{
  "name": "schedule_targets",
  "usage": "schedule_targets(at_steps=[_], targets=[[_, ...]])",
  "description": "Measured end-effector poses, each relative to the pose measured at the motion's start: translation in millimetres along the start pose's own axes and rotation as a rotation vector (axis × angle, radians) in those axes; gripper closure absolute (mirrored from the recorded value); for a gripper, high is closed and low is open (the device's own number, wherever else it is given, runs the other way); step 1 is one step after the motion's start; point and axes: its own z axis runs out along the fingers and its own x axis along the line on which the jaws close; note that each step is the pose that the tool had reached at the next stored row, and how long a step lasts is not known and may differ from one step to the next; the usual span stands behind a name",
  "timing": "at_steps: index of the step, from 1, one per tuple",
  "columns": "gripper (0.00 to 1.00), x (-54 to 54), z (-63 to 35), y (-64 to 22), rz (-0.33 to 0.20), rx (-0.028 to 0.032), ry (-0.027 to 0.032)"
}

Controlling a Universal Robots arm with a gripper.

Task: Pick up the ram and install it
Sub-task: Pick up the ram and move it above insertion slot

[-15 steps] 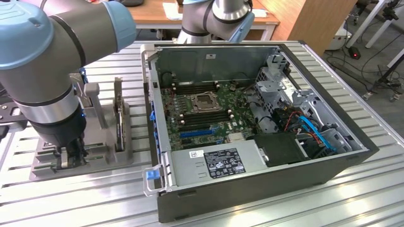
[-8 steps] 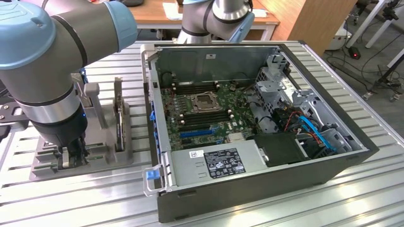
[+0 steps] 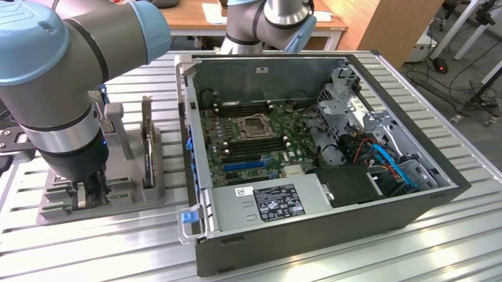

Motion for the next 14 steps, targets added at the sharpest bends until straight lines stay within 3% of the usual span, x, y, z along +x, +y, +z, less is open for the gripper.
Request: schedule_targets(at_steps=[14], targets=[[0.75, -0.8, 0.3, 0.0, 0.0, 0.0, 0.0]])
